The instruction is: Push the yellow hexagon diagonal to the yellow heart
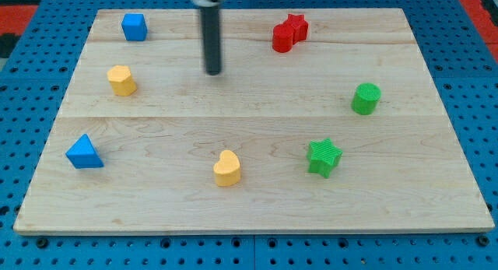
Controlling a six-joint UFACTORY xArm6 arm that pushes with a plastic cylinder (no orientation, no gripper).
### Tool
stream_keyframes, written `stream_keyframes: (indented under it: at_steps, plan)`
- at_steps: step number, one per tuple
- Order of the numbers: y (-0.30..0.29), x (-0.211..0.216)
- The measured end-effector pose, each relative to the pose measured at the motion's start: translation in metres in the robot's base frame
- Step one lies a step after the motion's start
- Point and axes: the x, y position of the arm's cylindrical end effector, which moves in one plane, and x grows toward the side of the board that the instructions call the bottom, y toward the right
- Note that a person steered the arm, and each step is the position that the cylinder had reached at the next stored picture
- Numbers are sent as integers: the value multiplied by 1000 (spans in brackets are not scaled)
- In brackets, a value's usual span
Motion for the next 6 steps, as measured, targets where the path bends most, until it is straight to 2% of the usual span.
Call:
stream_keyframes:
  at_steps: [1, 2, 3, 4, 5, 6]
  plan:
    - [-82, -16]
    - [-124, 2]
    - [-111, 42]
    - [-51, 50]
    - [-39, 45]
    - [-16, 92]
